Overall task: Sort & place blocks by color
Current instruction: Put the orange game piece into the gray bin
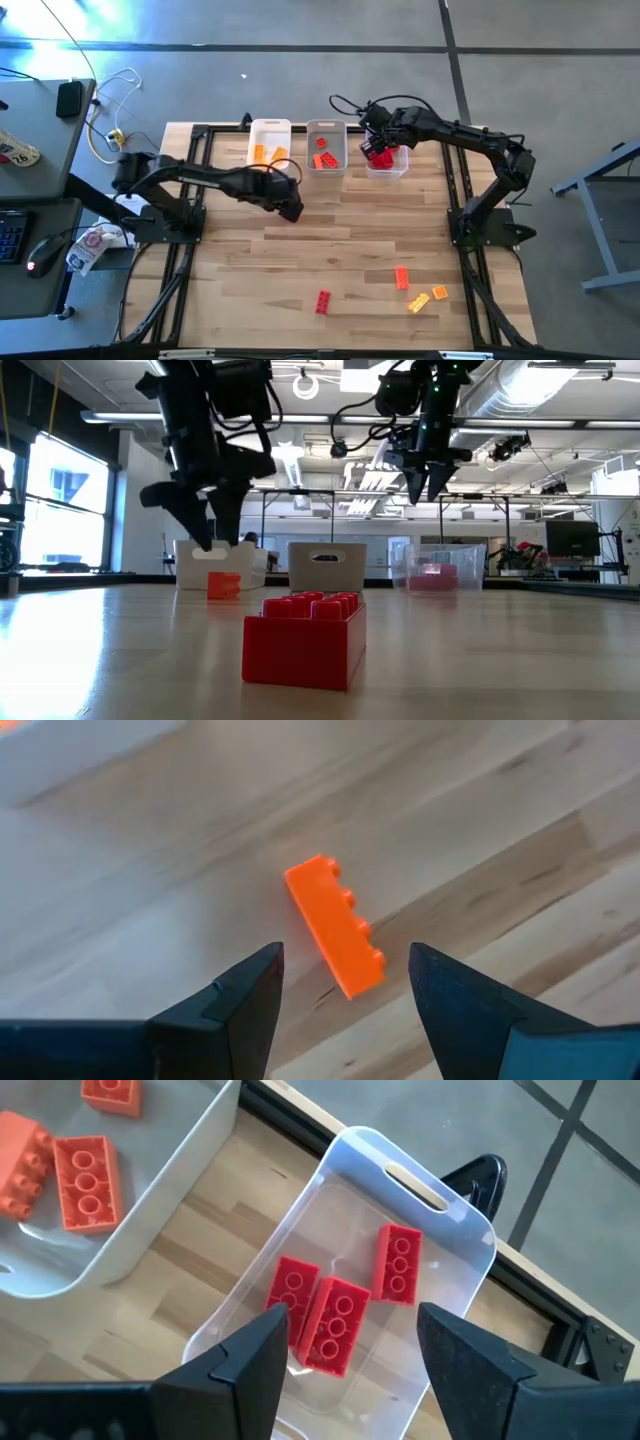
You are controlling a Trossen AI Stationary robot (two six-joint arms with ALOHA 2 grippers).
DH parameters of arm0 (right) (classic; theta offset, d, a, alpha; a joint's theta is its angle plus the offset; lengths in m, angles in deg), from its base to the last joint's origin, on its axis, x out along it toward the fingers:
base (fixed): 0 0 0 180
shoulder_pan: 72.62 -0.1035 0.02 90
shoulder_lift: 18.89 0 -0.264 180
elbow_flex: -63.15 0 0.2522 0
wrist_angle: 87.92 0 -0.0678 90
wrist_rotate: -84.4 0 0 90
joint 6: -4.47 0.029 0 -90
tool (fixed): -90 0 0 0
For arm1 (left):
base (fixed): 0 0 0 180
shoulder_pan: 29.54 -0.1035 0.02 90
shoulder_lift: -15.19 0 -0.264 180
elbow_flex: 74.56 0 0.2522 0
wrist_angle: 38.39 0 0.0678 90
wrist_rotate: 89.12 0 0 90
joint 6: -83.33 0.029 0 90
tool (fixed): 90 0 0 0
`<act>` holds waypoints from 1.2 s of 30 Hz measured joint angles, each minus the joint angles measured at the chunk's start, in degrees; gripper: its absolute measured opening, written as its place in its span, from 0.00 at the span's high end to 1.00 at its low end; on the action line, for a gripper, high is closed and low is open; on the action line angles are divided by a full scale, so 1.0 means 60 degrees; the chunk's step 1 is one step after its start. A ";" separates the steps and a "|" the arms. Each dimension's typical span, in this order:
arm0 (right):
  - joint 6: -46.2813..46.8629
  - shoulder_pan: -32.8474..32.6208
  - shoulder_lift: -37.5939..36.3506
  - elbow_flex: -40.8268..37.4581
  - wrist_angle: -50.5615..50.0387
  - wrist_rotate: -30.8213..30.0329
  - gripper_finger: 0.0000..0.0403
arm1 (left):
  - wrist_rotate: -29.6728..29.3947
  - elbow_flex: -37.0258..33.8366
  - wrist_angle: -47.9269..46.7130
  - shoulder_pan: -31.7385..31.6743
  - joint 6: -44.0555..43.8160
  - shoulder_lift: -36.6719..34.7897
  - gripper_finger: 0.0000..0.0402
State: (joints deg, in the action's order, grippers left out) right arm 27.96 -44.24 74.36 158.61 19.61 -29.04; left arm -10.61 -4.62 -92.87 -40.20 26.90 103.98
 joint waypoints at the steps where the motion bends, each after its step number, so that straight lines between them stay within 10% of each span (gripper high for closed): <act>1: 0.0000 0.0000 0.0000 0.0000 -0.0020 0.0000 0.48 | 0.0061 0.0000 0.0057 0.0000 0.0002 0.0148 0.49; 22: 0.0015 -0.0164 0.0000 -0.0004 -0.0736 0.0726 0.48 | 0.0383 0.0004 0.0913 -0.0033 0.1644 0.2132 0.50; 36: -0.0118 -0.2204 0.0000 -0.0007 -0.2836 0.1005 0.48 | 0.0638 0.0004 0.1181 -0.0228 0.3075 0.2099 0.84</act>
State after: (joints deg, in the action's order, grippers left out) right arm 27.25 -57.47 74.36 158.56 2.59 -23.00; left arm -6.78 -4.60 -85.79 -41.57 45.36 116.57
